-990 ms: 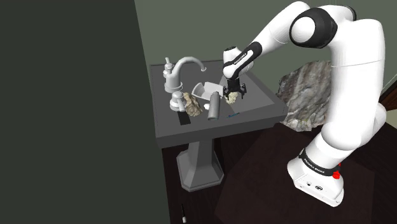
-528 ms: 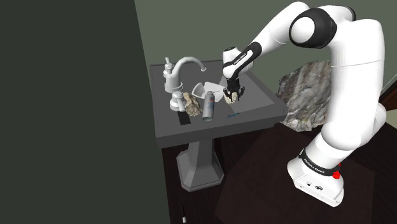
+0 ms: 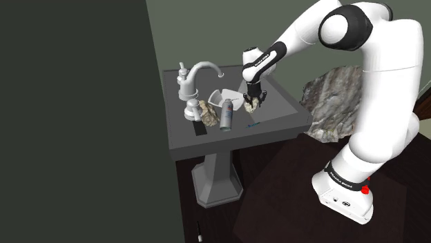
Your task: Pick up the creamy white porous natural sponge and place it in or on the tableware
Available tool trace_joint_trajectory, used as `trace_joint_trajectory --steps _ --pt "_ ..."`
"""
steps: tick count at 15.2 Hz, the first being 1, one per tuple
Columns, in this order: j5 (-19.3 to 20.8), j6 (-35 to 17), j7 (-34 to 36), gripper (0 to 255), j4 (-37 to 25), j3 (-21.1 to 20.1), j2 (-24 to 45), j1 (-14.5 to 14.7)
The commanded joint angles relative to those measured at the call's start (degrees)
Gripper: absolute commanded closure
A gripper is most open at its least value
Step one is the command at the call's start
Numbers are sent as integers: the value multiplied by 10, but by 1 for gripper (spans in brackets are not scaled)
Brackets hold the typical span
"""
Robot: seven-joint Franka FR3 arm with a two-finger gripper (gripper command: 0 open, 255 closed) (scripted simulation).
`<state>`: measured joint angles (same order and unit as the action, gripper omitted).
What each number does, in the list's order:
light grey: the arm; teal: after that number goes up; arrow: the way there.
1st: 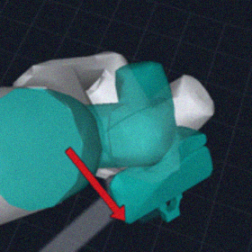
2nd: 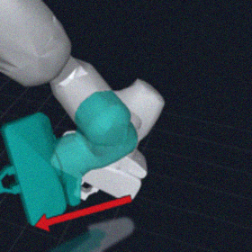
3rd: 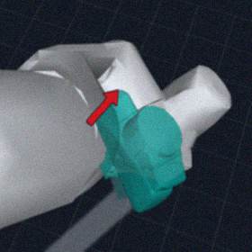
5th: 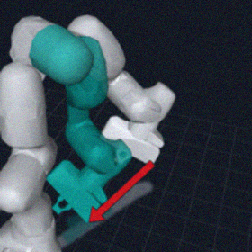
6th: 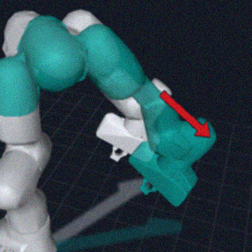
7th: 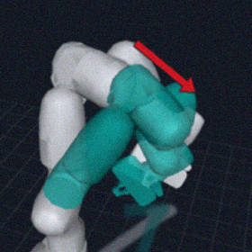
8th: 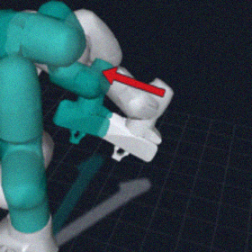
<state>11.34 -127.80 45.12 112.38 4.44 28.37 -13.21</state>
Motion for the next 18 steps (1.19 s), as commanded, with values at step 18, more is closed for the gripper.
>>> trace_joint_trajectory --steps 18 --pt "-6 116 -20 255 -22 -1 -95 2"
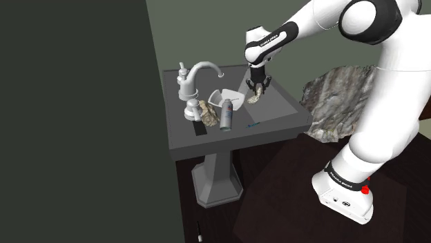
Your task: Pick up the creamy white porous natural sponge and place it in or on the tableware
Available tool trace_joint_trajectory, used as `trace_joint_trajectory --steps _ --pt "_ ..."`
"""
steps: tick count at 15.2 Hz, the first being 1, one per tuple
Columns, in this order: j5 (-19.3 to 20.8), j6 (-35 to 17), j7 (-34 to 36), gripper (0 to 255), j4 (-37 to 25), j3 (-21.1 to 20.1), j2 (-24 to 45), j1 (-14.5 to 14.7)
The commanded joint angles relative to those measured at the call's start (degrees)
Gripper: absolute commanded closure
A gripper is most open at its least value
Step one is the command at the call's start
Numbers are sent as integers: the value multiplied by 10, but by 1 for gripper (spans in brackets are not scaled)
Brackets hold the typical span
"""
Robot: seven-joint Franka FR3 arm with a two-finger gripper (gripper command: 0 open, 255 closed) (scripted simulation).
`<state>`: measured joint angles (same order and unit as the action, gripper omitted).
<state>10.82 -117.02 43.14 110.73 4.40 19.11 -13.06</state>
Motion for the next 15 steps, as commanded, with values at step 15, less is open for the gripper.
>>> trace_joint_trajectory --steps 15 --pt "-27 225 42 255 -460 -29 246 54"
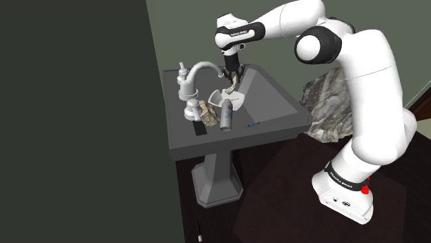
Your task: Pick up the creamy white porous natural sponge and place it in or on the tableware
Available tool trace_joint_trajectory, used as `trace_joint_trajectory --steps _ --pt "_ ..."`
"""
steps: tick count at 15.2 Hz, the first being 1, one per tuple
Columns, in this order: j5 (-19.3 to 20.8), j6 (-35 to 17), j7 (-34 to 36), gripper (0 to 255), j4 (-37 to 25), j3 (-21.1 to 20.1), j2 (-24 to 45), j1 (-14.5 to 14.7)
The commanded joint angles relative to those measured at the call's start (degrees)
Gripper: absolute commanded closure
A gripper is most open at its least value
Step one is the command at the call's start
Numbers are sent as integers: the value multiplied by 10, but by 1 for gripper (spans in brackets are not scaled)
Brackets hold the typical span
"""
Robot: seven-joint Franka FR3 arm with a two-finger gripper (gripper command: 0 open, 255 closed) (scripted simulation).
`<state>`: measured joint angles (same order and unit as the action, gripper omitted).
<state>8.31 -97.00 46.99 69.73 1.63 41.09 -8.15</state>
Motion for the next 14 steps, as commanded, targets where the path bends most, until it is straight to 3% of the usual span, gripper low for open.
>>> trace_joint_trajectory --steps 1,14 --pt "-2 18 4 255 -45 -2 28 5" --pt "0 -57 14 255 -4 -2 63 4"
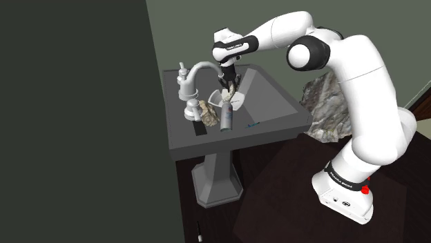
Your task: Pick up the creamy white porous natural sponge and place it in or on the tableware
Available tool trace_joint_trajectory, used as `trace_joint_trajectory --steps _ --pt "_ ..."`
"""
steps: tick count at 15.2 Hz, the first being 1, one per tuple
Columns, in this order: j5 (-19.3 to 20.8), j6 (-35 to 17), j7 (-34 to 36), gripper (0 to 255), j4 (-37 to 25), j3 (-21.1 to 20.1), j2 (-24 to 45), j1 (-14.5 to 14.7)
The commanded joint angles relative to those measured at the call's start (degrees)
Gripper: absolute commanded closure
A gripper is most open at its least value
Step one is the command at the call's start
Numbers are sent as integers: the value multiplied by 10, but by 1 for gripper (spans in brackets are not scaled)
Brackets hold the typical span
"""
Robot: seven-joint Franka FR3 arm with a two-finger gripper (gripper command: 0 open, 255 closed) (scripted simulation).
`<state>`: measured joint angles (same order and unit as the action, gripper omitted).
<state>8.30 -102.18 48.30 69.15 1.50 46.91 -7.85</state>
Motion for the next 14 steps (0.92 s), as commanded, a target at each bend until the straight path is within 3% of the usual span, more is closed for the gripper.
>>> trace_joint_trajectory --steps 1,11,12,14 --pt "0 -11 2 255 4 0 8 0" --pt "0 -26 4 255 8 -1 19 0" --pt "0 -28 7 0 9 -1 21 2" --pt "1 -34 8 0 19 -1 16 2"
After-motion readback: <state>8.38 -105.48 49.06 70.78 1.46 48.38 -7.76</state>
